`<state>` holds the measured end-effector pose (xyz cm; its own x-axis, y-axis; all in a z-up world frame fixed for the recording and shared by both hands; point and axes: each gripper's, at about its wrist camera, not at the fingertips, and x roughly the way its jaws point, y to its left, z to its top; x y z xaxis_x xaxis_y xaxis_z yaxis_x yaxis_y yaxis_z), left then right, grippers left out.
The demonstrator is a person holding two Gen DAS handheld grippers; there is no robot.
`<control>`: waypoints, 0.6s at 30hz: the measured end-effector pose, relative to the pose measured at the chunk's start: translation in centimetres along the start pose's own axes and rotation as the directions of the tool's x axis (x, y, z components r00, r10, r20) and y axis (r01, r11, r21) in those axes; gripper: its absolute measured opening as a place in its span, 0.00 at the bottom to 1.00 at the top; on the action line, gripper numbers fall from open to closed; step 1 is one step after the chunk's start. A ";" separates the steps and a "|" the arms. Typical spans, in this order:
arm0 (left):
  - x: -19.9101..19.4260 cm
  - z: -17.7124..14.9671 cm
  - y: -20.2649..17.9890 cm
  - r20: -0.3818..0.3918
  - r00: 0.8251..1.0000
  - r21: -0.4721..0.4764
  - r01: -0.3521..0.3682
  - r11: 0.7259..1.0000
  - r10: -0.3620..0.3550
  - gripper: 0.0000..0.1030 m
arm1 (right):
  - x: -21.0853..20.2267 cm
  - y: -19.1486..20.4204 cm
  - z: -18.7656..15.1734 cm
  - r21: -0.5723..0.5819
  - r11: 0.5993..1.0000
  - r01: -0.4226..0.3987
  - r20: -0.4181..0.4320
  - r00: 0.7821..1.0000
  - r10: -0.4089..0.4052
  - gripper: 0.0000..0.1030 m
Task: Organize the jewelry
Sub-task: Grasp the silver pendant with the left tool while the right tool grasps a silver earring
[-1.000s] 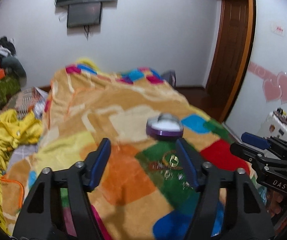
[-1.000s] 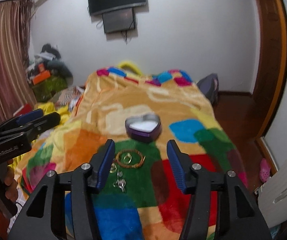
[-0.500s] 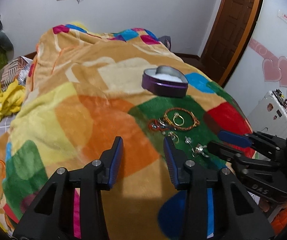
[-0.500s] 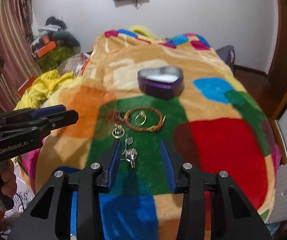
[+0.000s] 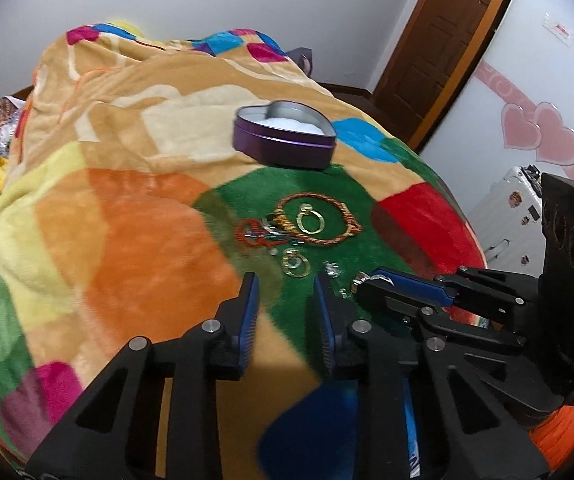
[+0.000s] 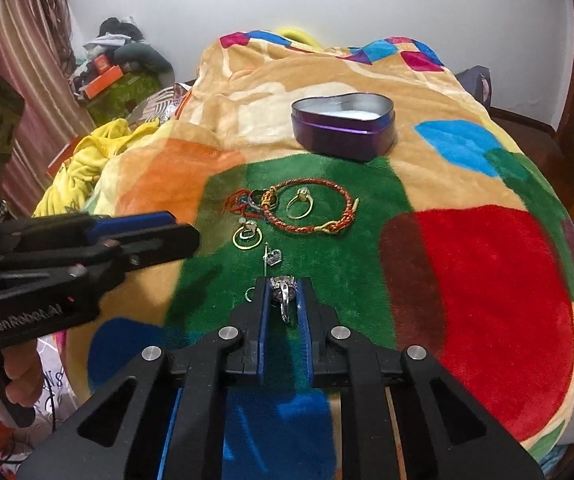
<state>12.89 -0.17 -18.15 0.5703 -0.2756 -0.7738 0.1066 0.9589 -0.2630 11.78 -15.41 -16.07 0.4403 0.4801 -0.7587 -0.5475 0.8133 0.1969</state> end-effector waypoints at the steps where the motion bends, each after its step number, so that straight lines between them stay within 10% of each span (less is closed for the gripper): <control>1: 0.2 0.1 -0.2 -0.004 1.000 0.002 0.005 1.000 -0.005 0.24 | -0.1 -0.2 0.0 0.006 1.000 0.004 0.004 1.000 -0.004 0.11; 18: 4.0 1.0 -2.3 -0.079 0.996 0.010 0.036 0.999 -0.035 0.08 | -1.9 -3.4 0.8 0.091 0.994 0.054 0.053 0.997 -0.059 0.11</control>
<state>15.74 -3.39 -20.02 0.4998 -0.3138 -0.8073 0.1351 0.9489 -0.2852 13.38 -18.86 -14.86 0.5086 0.4480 -0.7353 -0.4562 0.8645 0.2111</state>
